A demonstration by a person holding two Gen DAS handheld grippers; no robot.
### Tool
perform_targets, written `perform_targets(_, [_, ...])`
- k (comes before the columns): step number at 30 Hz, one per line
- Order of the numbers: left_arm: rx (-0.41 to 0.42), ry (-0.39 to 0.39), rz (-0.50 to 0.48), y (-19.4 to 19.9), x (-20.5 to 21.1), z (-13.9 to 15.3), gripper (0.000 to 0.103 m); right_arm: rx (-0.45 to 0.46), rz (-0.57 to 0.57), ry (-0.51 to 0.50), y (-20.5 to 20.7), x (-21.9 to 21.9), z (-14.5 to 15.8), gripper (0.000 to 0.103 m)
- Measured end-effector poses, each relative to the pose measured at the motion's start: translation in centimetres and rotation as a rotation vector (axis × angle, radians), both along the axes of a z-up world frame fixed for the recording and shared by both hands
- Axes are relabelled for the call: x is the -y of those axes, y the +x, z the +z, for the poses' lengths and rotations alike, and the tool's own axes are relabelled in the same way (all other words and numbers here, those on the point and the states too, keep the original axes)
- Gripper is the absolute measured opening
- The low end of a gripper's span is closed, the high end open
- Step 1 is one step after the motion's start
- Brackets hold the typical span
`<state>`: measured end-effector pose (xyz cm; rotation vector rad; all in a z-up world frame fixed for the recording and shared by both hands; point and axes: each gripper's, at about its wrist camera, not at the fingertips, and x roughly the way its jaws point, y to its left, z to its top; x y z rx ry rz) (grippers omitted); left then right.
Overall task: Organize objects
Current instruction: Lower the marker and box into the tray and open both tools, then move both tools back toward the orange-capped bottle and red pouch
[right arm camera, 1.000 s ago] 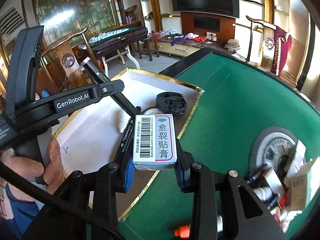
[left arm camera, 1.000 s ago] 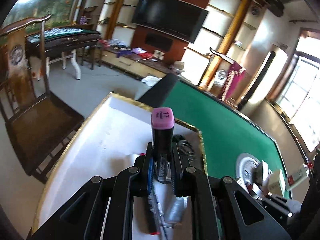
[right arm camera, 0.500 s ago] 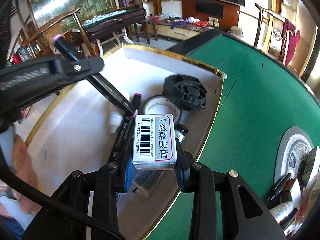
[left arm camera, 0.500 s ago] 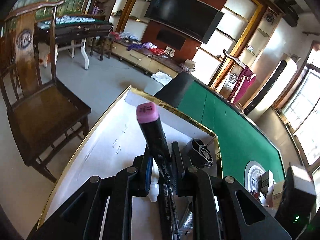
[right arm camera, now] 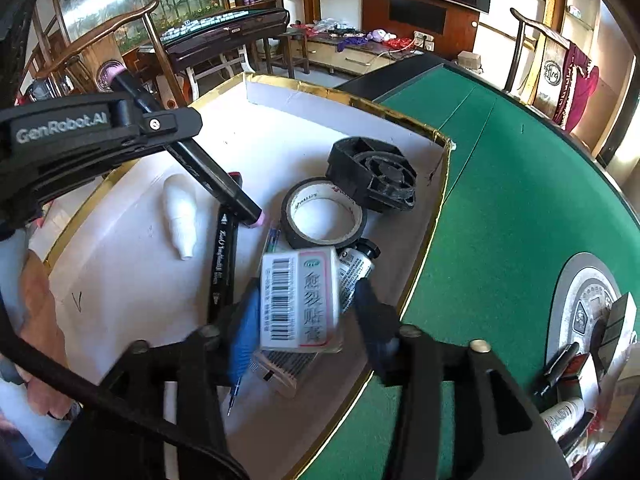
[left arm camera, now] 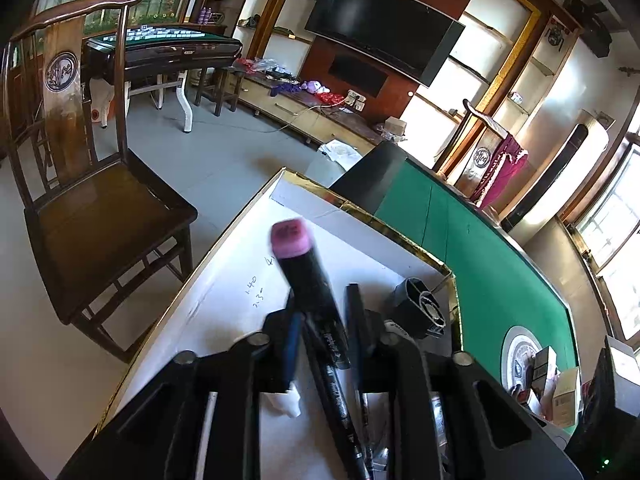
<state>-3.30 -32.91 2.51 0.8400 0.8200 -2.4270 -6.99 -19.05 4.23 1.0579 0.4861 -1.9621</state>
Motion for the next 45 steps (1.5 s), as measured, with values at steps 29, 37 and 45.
perform_targets(29, [-0.435,-0.223,-0.253,3.0,-5.1,6.8,0.073,0.186,-0.065,-0.395,0.4,-15.3,4.4,0.056])
perform_targets(37, [-0.339,-0.177,-0.568,0.7,-10.1,6.7,0.080,0.128,-0.275,-0.498,-0.4,-26.7,4.4,0.056])
perform_targets(45, [-0.054,-0.320,-0.881,-0.7,-21.7,3.7,0.080,0.167,-0.401,-0.537,-1.2,-32.5,2.1,0.056])
